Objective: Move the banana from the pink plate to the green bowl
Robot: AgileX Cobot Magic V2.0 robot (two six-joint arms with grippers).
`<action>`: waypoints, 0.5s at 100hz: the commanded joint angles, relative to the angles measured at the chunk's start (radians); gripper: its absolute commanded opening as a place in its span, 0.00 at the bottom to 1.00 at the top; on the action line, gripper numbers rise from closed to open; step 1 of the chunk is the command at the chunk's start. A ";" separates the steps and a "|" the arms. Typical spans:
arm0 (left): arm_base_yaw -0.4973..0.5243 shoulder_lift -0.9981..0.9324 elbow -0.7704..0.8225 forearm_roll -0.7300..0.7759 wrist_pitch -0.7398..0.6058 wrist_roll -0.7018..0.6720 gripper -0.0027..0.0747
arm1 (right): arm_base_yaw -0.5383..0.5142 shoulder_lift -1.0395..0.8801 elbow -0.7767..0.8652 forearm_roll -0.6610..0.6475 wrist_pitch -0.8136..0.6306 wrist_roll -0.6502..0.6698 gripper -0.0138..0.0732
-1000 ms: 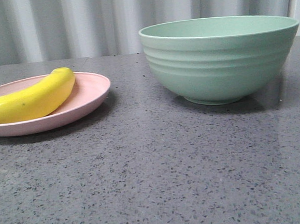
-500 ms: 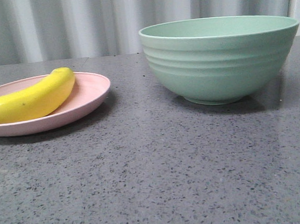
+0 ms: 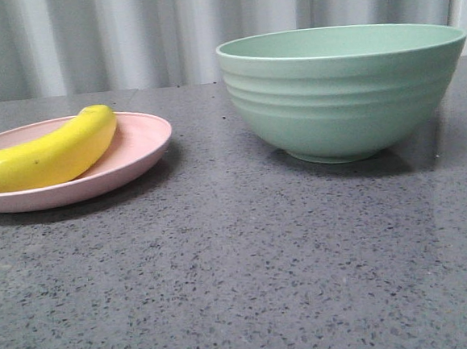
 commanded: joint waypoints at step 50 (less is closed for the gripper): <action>0.002 0.249 -0.144 -0.003 -0.154 -0.007 0.35 | 0.000 0.290 -0.227 0.131 0.108 -0.001 0.09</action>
